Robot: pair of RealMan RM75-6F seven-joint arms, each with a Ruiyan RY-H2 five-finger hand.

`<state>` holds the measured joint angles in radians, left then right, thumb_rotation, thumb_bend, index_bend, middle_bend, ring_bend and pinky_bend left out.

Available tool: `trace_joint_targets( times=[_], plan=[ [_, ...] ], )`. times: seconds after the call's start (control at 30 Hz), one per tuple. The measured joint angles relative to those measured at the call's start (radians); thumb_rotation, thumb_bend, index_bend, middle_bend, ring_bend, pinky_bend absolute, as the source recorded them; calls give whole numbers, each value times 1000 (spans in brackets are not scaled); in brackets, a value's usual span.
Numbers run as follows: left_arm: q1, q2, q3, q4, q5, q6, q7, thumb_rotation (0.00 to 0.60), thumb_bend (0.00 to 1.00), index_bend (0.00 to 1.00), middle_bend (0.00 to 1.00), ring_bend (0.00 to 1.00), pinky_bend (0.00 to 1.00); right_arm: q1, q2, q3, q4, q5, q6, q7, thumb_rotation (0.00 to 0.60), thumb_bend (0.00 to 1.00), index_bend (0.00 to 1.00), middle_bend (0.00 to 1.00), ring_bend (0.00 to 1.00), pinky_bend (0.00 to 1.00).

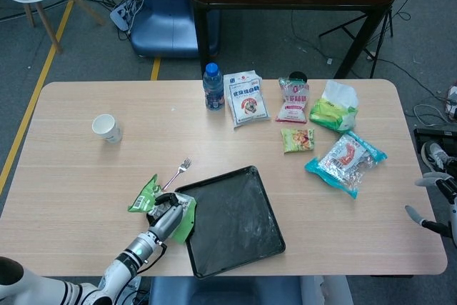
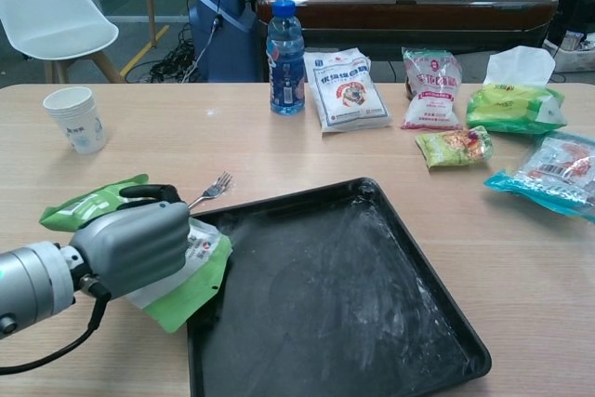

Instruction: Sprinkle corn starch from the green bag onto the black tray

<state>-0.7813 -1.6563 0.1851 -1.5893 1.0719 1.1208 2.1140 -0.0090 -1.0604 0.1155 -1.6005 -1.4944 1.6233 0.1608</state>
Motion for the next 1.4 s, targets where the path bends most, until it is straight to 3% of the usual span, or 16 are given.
trace_joint_targets(
  times=[0.3,0.53,0.93,1.27,1.4],
  plan=[
    [-10,7,6,-32,-22,35,-8,600,469,437,775,736,681,-2,0,0,-1,-7,7,1,600,78,421,354,171,183],
    [-22,38,-5,-79,1,49,-91,600,469,437,777,737,681,-9,1,0,0,-4,13,6,600,78,421,354,170,184],
    [-19,93,-48,-102,94,53,-427,600,469,437,777,736,681,-6,4,5,-7,1,6,-3,600,78,420,354,170,183],
    [13,125,-45,-73,277,64,-762,600,469,437,766,727,681,2,0,8,-16,1,-3,-16,600,78,421,354,171,184],
    [23,126,-22,-26,380,62,-828,600,469,441,767,727,681,1,2,8,-22,0,0,-21,600,78,421,354,170,183]
  ],
)
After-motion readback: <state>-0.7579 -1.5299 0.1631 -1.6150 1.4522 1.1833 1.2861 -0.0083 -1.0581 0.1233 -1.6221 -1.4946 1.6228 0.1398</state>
